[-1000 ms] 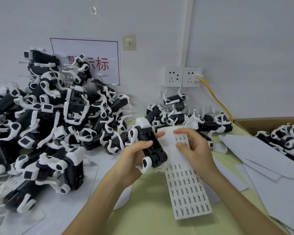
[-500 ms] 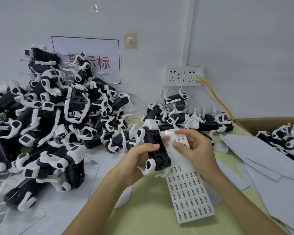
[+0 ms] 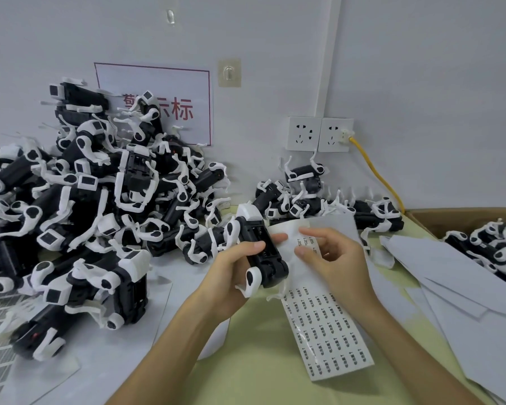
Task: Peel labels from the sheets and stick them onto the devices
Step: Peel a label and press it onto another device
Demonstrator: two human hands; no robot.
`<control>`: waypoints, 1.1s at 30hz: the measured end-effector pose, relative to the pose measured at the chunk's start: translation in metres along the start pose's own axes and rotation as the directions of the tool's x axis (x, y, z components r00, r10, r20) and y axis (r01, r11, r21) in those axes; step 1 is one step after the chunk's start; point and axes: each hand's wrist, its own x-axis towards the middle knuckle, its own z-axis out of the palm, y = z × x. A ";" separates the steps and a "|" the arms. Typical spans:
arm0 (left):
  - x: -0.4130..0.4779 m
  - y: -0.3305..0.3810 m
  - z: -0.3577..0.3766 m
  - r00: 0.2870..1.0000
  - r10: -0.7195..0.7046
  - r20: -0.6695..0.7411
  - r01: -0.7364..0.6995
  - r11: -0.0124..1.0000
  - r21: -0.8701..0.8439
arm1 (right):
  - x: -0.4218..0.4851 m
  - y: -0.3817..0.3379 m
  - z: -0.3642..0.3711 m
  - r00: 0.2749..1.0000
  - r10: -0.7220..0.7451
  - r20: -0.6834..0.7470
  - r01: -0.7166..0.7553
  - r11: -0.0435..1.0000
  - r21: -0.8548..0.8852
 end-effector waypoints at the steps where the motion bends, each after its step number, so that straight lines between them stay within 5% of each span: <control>1: 0.000 0.000 0.000 1.000 0.000 0.000 0.000 1.000 -0.006 | -0.001 0.000 0.001 1.000 0.004 0.004 -0.004 1.000 0.009; 33: 0.002 -0.008 -0.002 0.998 0.023 0.051 -0.031 0.988 0.154 | 0.001 0.009 0.006 0.989 0.143 0.044 -0.149 0.969 0.196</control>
